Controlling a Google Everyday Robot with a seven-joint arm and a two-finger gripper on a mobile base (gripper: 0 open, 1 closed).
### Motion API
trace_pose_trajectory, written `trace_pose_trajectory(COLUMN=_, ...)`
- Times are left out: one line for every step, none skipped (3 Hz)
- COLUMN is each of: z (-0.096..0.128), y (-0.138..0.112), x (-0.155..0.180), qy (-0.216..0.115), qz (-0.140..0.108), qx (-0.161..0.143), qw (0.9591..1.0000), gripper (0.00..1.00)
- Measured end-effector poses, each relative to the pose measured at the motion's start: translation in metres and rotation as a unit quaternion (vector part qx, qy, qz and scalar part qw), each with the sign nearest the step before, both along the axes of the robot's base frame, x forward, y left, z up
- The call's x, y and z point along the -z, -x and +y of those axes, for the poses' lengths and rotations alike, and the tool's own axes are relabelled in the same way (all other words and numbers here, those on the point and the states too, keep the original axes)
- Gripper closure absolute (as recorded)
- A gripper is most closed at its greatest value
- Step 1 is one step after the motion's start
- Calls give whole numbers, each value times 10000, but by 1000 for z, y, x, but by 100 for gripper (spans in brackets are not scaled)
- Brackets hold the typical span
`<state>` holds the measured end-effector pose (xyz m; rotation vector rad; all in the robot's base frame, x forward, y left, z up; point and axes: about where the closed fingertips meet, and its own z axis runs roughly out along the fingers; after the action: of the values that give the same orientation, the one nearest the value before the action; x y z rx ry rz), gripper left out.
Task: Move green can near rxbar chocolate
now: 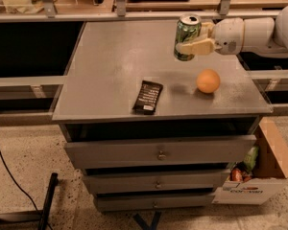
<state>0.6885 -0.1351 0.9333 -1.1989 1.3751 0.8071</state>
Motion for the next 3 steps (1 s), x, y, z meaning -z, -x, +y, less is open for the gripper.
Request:
trace_pose_trajectory(z=19, y=20, x=18, qy=204, qz=22, qx=-71, qw=9998, gripper=100)
trace_pose_trajectory(z=38, y=34, x=35, qy=419, qz=332, qx=-212, qw=9983, gripper=100)
trace_pose_trajectory(z=41, y=36, x=38, qy=424, qz=389, qx=-233, qw=9981, gripper=100)
